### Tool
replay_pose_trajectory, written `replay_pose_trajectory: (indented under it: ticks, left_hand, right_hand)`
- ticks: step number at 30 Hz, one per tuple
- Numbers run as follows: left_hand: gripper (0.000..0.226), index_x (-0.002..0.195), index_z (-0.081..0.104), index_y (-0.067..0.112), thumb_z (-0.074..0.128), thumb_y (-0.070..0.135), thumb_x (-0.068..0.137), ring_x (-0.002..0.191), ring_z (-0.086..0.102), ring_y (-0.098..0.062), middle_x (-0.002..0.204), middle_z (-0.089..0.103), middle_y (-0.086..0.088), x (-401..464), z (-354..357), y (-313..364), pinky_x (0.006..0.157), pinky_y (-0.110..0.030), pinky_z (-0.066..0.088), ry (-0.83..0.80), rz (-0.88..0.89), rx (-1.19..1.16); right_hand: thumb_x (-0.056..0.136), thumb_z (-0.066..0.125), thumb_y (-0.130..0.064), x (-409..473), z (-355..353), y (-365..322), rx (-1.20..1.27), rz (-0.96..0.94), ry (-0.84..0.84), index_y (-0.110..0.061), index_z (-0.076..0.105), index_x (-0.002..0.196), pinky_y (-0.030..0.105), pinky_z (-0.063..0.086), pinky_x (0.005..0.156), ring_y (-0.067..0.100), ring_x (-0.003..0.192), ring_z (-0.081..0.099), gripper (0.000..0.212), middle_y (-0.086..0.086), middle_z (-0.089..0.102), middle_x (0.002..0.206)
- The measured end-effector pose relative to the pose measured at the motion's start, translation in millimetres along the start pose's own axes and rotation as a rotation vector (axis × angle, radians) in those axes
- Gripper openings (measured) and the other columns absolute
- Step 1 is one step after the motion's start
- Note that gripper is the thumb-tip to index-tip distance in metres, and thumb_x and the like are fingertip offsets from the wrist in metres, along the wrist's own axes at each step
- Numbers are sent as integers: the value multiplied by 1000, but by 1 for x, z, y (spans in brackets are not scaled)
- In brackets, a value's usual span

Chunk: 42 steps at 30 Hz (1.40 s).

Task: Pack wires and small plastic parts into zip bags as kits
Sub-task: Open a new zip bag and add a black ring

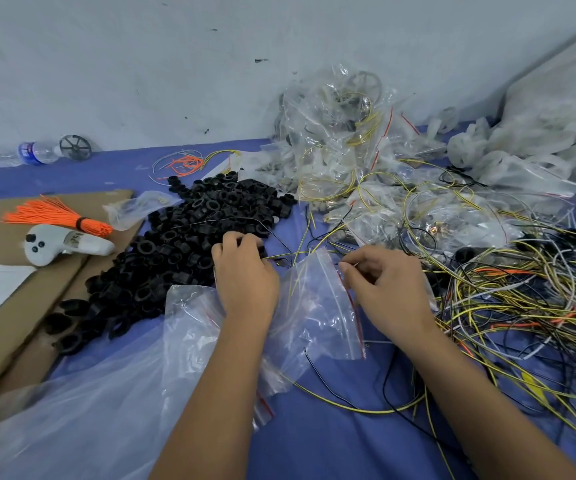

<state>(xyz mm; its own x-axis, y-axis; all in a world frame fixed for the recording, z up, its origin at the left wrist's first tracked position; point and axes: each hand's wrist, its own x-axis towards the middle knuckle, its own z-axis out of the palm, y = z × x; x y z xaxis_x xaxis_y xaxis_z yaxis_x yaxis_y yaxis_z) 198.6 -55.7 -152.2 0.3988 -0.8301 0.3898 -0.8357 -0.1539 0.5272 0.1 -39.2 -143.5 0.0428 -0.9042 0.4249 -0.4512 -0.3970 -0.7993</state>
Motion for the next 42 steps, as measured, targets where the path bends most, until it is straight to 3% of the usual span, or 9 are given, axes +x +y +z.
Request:
replay_pose_trajectory:
  ticks: [11,17,20,25,28,32,34,38,42]
  left_hand:
    - [18,103,76,21,77,15,86,99,55,-30,105,70,-2,4,-3,-1,86,-43,46,42,33,-80]
    - [19,95,78,23,70,8,88,90,64,-20,93,72,9,6,-10,18,80,-39,53,138,199,-477]
    - [19,93,76,27,70,9,89,85,68,-11,89,73,13,-1,-11,38,72,-25,51,26,287,-691]
    - [28,106,66,18,73,0,87,77,69,-9,79,73,9,-20,2,54,69,-18,48,-275,292,-921]
    - [35,106,63,24,72,-3,84,82,70,-13,83,74,6,-23,8,51,71,-23,46,-337,303,-883]
    - [47,112,63,33,76,3,78,94,70,-15,108,70,10,-22,12,44,75,-30,55,-351,344,-809]
    - [47,113,65,26,78,-1,77,99,69,-12,117,65,7,-21,17,40,79,-29,57,-316,320,-772]
    - [39,108,67,15,72,-13,80,102,65,-11,119,56,-5,-16,21,31,90,-29,57,-114,151,-636]
    - [34,98,67,21,64,-8,80,93,62,-12,110,56,1,-14,14,27,72,-24,53,106,77,-648]
  right_hand:
    - [89,71,-11,0,-1,2,45,37,20,-16,76,82,38,55,60,19,59,67,10,-3,71,64]
    - [92,70,-12,2,-4,1,107,40,75,-18,73,83,35,54,58,15,57,66,12,-4,70,65]
    - [94,69,-14,4,-6,-2,181,45,80,-20,74,101,49,58,62,26,68,69,10,0,72,78]
    - [98,62,-9,6,-6,-3,295,39,-54,-24,62,134,24,54,74,13,93,71,40,-5,71,113]
    - [96,63,-5,7,-5,0,341,63,-107,-19,69,127,31,54,81,15,106,69,34,-3,73,117]
    - [87,71,4,9,-5,5,400,184,-3,-27,76,105,34,59,75,15,90,72,36,-1,77,99]
    - [87,72,5,10,-4,9,428,277,88,-25,75,102,29,58,60,15,78,71,34,6,76,94]
    - [87,75,-1,10,-6,13,405,339,176,-13,71,109,29,59,57,19,75,73,26,10,73,92]
    - [89,75,-7,9,-7,11,450,349,166,-12,71,105,28,57,56,22,73,73,17,12,74,90]
